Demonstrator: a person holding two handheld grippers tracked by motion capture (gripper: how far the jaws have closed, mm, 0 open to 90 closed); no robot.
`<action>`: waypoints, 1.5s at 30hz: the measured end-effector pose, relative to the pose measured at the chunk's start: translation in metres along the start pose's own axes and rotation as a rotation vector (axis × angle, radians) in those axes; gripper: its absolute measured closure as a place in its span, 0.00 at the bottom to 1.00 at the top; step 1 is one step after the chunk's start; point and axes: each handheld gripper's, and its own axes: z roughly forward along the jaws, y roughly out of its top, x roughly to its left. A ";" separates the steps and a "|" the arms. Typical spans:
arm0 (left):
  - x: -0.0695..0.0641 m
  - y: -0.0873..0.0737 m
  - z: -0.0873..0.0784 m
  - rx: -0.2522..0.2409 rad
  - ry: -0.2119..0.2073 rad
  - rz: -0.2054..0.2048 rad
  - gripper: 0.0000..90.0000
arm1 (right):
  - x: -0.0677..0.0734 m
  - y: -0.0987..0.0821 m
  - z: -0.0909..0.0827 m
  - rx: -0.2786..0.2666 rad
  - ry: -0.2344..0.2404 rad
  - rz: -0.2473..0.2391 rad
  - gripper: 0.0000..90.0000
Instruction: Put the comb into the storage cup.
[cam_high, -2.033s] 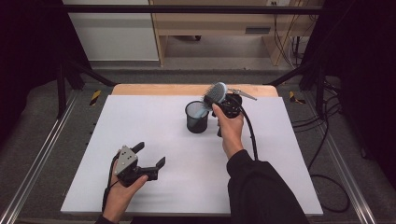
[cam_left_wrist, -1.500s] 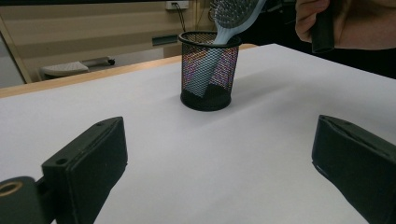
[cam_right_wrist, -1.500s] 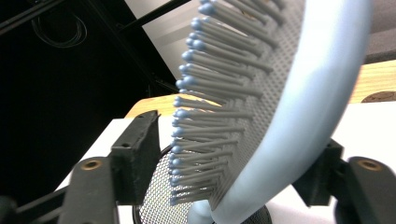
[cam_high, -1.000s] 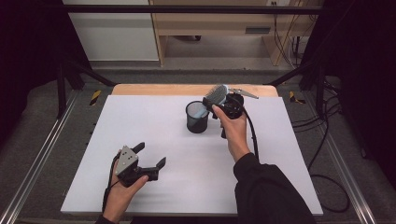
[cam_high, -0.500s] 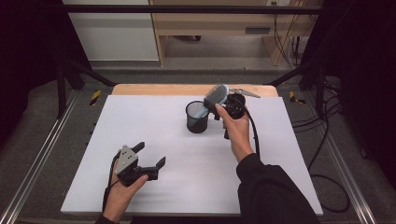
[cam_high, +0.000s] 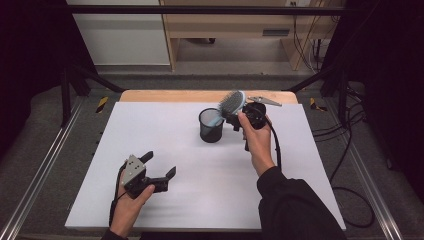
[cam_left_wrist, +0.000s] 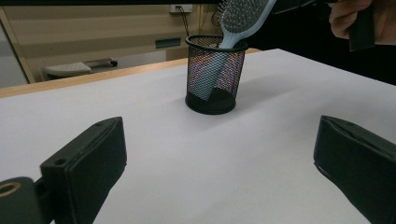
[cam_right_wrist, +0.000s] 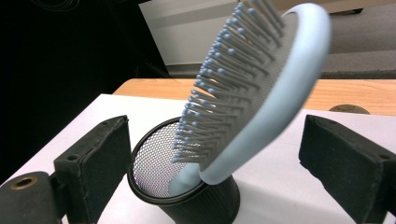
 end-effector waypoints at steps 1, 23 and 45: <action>0.000 0.000 0.000 -0.001 -0.001 0.000 0.03 | -0.001 0.000 -0.002 -0.001 0.007 -0.004 0.10; 0.002 0.000 -0.003 -0.005 0.005 0.001 0.03 | 0.003 0.014 -0.022 -0.013 -0.008 -0.143 0.11; 0.019 0.003 -0.014 -0.036 0.044 -0.036 0.03 | 0.006 0.043 -0.056 -0.055 -0.022 -0.235 0.06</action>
